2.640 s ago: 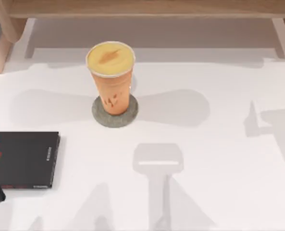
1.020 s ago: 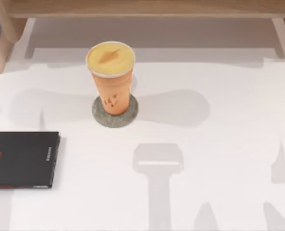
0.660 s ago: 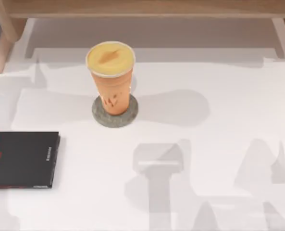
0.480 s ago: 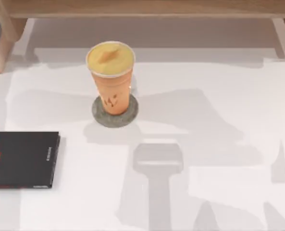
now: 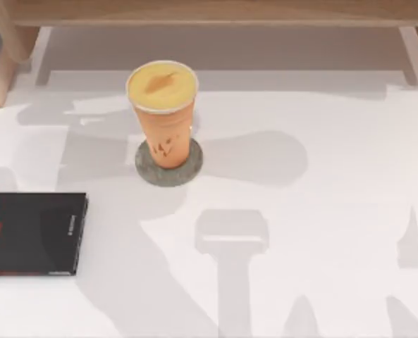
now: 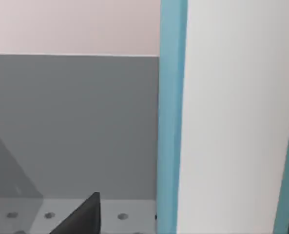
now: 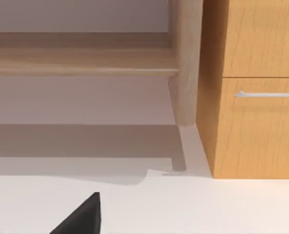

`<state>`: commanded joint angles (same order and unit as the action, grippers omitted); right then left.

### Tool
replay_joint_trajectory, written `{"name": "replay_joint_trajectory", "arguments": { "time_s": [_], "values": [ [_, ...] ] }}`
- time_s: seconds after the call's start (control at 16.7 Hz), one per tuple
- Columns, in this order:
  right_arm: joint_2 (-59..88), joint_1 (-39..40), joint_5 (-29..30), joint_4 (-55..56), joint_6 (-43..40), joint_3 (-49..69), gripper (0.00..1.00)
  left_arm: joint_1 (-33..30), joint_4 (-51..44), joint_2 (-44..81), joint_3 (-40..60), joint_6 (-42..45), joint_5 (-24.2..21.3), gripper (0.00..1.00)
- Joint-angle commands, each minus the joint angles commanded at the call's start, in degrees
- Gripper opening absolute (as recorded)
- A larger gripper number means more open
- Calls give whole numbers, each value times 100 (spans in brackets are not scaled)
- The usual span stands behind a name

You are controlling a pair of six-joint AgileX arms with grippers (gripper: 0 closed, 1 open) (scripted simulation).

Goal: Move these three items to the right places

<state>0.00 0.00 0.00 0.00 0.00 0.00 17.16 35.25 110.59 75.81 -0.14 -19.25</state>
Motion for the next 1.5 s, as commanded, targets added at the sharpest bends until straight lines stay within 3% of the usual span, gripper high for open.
{"name": "replay_joint_trajectory", "arguments": {
  "time_s": [1.32,1.5],
  "values": [
    [0,0,0,0,0,0,100,-122,-259,745,903,-8,99,100],
    [0,0,0,0,0,0,100,-122,-259,745,903,-8,99,77]
  ]
}}
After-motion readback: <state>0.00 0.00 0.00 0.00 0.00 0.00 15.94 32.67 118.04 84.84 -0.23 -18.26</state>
